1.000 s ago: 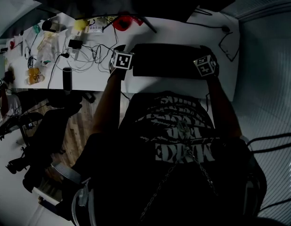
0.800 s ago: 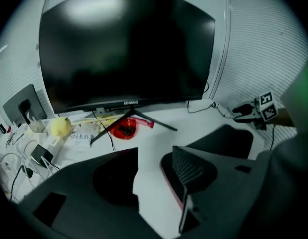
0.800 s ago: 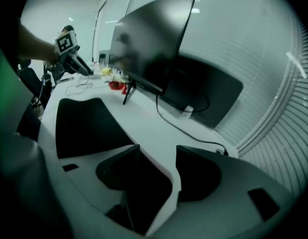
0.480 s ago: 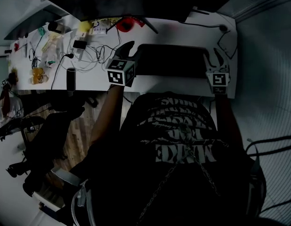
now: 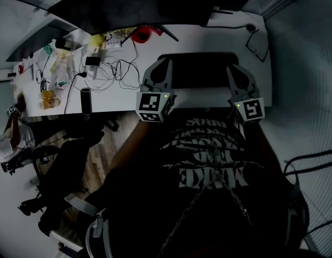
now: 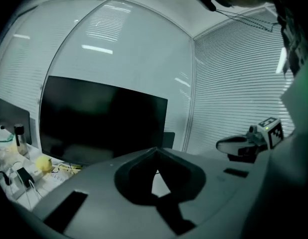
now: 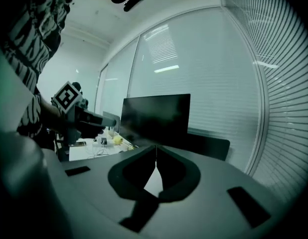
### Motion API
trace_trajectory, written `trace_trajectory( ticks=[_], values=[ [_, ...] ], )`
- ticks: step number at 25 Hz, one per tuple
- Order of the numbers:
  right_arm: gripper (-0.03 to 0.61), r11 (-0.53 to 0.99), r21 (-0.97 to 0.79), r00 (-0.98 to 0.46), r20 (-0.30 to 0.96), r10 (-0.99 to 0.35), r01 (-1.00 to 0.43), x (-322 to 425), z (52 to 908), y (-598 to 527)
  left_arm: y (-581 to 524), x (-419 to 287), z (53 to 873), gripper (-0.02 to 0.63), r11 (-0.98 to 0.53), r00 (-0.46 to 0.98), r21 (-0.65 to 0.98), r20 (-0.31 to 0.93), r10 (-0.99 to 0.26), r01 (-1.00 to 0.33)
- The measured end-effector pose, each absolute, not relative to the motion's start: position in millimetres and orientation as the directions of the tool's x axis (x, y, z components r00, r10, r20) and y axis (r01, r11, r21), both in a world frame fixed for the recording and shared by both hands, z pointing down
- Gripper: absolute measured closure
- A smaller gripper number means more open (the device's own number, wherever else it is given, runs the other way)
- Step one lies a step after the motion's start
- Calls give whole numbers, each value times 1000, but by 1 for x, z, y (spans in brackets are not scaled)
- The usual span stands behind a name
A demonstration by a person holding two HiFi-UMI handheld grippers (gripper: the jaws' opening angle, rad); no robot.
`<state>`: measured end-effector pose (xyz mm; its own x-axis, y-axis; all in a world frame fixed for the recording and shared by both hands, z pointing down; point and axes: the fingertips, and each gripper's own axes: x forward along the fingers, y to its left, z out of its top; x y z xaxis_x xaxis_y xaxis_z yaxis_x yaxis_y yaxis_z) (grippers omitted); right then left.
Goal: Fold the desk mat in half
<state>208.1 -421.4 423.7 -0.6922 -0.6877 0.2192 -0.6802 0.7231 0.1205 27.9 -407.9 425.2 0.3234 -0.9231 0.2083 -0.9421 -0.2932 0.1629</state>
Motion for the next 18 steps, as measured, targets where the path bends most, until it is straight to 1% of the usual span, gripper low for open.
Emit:
trace_trajectory(
  ticks=[2,4,7,13,18],
  values=[
    [578,736,100,-703,232,-672,-670,199,426,-413,-405,33,439,609,-282,318,171,240,-917,-944],
    [578,743,100,-705,255,-662,-661,194,431,-408,-404,42,446,609,-309,346,172,262,-901,-935],
    [578,737,103,-693,274,-667,-668,194,434,-404,-406,52,447,609,-355,391,173,265,-881,-919],
    [578,702,106,-655,286,-700,-704,197,434,-403,-408,55,446,609,-399,433,175,261,-863,-900],
    [578,687,97,-644,277,-713,-720,191,426,-402,-408,42,443,609,-388,429,192,270,-862,-901]
  ],
)
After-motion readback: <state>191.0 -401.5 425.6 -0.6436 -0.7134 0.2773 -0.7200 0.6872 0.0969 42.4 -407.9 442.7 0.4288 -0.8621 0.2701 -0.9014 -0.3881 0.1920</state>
